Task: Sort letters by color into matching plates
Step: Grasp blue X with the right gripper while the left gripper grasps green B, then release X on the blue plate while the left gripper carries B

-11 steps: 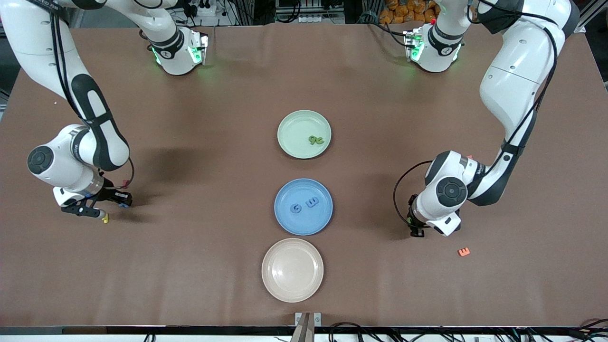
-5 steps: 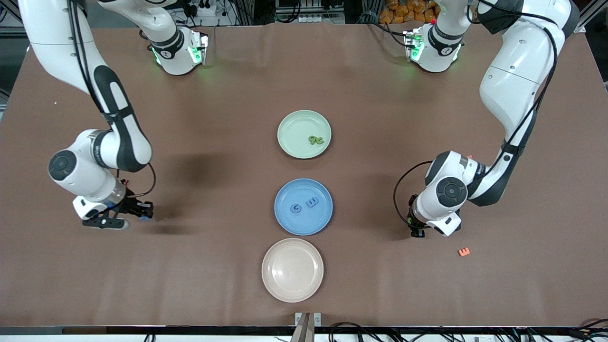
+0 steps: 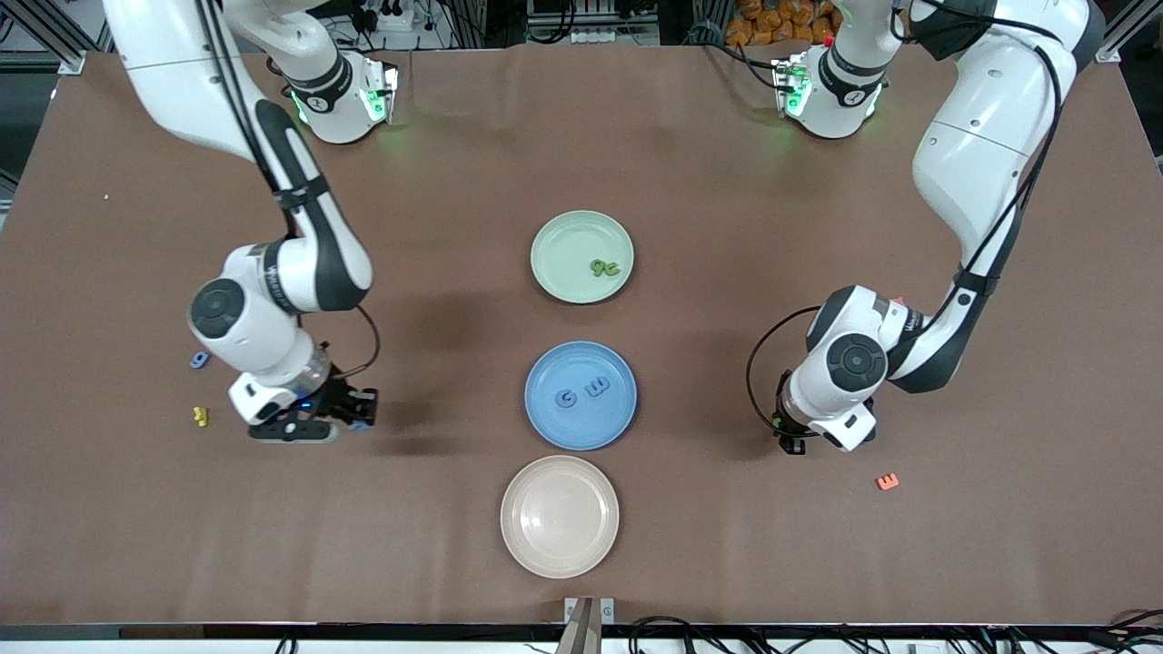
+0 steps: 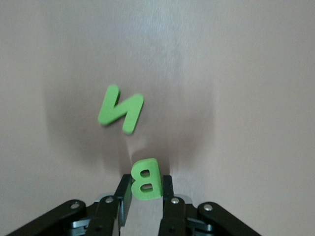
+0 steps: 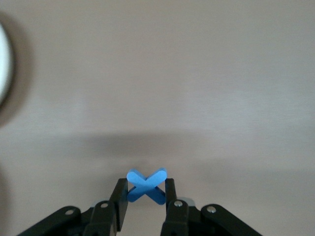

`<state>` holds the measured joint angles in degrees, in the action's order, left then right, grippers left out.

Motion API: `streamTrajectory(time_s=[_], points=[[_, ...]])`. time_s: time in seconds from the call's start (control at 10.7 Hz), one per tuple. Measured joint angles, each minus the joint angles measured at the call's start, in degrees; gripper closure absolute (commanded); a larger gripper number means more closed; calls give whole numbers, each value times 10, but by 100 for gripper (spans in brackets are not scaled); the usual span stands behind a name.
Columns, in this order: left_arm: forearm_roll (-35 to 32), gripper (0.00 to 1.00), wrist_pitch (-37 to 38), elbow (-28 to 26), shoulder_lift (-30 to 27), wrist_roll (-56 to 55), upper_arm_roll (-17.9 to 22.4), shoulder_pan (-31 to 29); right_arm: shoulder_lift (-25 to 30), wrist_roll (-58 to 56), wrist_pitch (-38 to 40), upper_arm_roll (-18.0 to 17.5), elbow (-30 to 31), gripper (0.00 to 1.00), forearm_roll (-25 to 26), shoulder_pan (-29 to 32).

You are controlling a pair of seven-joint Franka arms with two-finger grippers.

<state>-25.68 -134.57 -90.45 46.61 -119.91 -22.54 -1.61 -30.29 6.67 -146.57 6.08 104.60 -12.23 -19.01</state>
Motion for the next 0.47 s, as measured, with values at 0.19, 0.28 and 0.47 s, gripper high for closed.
streamTrajectory(time_s=[0.19, 0.28, 0.47], points=[[0, 100, 14, 0, -3, -15, -1, 15, -8, 50, 0, -5, -22, 78, 0, -47], [0, 100, 27, 0, -6, -26, -1, 26, -18, 75, 0, -6, -38, 78, 0, -72], [0, 100, 61, 0, -12, -51, -2, 51, -48, 123, 0, -7, -75, 78, 0, -113]])
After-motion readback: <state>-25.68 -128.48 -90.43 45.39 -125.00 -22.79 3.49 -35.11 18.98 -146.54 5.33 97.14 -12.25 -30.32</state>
